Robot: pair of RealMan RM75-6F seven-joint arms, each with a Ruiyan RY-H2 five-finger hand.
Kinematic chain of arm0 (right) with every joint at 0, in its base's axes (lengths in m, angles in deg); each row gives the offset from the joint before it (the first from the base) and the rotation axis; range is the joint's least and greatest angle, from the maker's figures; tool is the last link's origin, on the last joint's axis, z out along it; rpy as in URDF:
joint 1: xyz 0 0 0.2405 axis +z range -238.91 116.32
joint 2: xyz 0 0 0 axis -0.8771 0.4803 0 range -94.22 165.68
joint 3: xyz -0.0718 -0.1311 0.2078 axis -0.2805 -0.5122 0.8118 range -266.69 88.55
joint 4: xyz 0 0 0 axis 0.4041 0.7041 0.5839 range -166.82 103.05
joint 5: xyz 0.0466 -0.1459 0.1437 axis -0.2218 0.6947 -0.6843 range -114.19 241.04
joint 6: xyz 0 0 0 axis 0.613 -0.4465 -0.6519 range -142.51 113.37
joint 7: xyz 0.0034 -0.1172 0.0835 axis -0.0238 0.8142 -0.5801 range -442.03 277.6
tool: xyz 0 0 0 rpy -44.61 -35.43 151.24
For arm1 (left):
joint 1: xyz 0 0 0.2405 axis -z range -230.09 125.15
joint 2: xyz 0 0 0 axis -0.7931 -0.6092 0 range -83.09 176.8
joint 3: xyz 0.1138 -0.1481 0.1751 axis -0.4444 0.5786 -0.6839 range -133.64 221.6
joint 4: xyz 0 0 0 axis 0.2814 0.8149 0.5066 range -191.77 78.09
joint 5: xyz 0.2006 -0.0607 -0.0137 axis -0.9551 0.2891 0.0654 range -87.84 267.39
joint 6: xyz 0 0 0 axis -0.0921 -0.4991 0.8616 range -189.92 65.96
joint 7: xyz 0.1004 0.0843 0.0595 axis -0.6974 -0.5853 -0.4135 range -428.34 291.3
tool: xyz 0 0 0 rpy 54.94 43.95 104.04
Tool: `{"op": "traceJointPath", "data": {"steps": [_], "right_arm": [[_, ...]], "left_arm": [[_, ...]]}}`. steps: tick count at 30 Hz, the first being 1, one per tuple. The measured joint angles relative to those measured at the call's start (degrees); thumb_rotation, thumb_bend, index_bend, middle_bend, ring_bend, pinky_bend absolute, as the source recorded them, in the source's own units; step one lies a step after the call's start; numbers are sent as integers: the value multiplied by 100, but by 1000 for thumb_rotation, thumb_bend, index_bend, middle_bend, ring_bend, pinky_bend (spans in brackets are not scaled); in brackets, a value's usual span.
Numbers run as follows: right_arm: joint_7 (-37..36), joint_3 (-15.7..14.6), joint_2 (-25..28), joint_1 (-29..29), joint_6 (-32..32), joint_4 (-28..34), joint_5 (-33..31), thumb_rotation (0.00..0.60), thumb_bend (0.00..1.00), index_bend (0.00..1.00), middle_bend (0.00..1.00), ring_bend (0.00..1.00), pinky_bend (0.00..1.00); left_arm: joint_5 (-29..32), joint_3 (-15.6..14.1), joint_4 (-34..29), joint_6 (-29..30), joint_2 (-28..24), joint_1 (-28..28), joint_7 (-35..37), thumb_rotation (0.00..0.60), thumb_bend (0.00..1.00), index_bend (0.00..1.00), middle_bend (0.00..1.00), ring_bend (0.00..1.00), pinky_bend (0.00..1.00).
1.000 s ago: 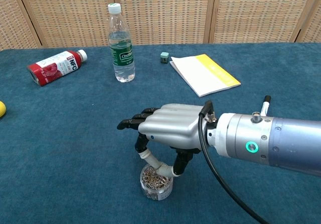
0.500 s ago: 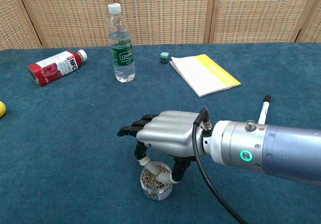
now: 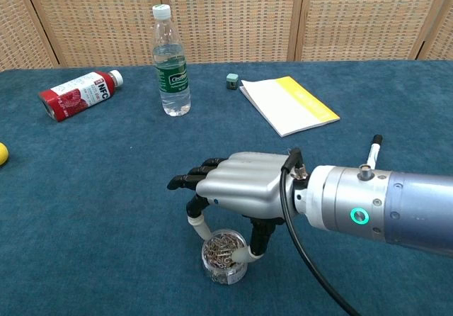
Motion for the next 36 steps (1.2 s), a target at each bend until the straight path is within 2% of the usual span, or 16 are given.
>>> {"op": "traceJointPath", "data": {"steps": [7,12,14,16,18,25,36], "right_arm": [[-28,37,118,-16,113,171,9,600,215,390,0,0,47],[-120,140,468,-82,348,428,74,600,213,381,0,0,47],[-172,172,765,-148,500,508,142,600,160,297,0,0,47],[-223,177,1039,-234,681,534,248,600,44,94,0,0,32],[-305,158,1334,-392,983,499,394,600,1,5,0,0,9],[-629,1,1857,-1237,2224,105,712,600,0,0,0,0,0],[-1192,-286,2610,-2793,3466,233,188,600,0,0,0,0,0]], "left_arm": [[-17,-4,6,14,-3,-8,17,600,0,0,0,0,0],[-22,-6,6,18,-3,-11,20,600,0,0,0,0,0],[-27,-7,3,28,-9,-16,33,600,0,0,0,0,0],[-38,-6,2,45,-14,-24,50,600,0,0,0,0,0],[-55,-9,1,60,-19,-32,65,600,0,0,0,0,0],[-136,-34,-22,133,-16,-69,50,600,0,0,0,0,0],[-310,-85,-94,366,-23,-197,13,600,0,0,0,0,0]]}}
